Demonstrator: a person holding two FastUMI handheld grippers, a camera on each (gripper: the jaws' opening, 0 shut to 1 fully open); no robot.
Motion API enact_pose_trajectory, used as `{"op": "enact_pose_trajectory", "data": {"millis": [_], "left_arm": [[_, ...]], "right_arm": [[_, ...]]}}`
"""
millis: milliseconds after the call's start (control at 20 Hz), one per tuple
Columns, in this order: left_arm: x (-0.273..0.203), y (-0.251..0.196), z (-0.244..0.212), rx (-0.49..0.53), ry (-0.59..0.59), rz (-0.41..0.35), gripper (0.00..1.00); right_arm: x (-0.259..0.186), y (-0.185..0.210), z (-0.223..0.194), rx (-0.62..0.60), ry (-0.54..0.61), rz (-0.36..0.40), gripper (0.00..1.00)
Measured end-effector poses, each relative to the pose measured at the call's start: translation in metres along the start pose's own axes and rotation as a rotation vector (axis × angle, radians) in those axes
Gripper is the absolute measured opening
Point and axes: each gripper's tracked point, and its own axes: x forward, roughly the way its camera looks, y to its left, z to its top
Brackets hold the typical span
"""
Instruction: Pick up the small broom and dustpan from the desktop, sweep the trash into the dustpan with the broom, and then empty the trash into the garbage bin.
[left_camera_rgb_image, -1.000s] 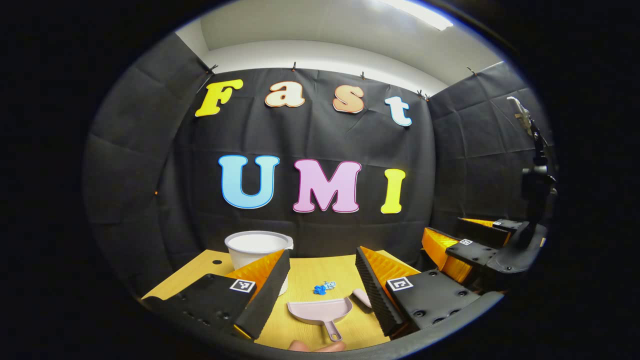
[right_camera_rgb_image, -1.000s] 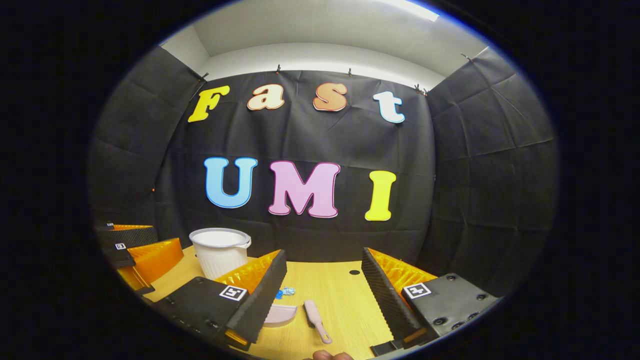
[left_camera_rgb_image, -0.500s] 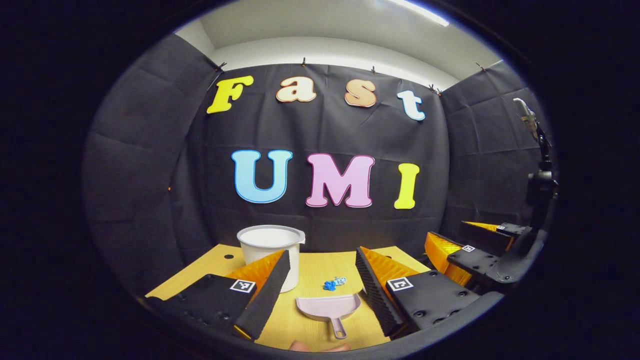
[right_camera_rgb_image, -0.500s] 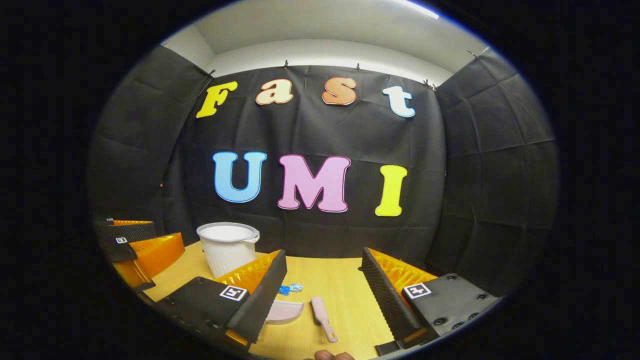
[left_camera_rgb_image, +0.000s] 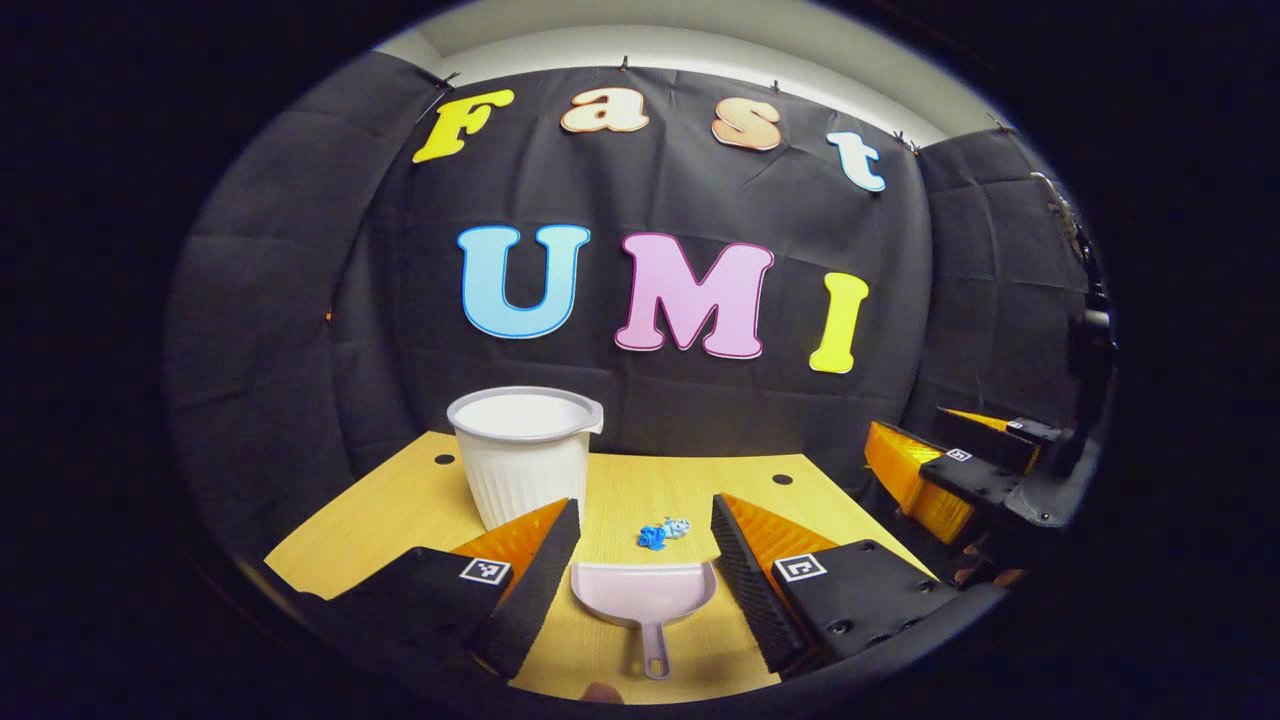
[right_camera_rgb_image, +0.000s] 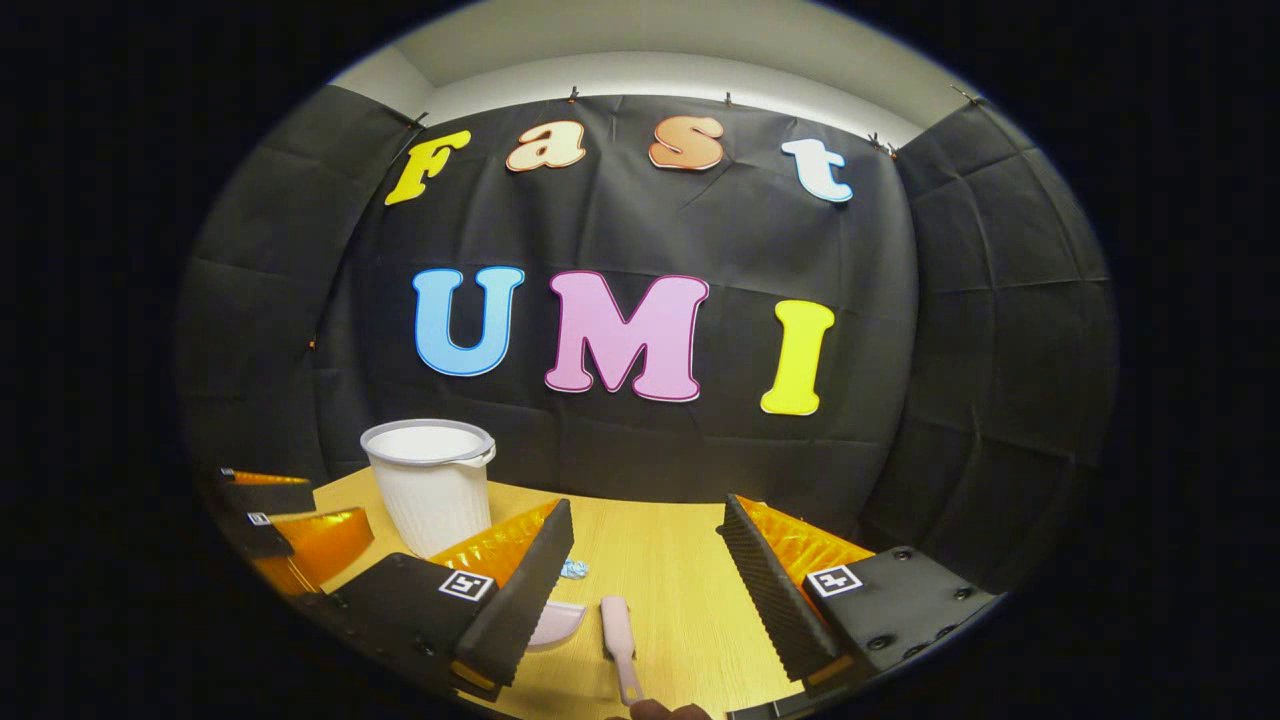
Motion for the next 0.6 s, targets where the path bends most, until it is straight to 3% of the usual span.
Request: {"op": "enact_pose_trajectory", "data": {"millis": [150, 300, 600], "left_arm": [[0.029, -0.012, -0.04, -0.031, 0.13, -0.026, 0.78], [0.044, -0.017, -0.096, -0.086, 0.345, -0.02, 0.78], [0.075, -0.022, -0.188, -0.069, 0.62, 0.034, 0.78]], "right_arm": [[0.024, -0.008, -0.01, -0.005, 0.008, 0.029, 0.97], [0.046, -0.021, -0.011, -0.018, -0.018, 0.028, 0.98], [0.083, -0.013, -0.067, -0.058, 0.08, 0.145, 0.98]]}}
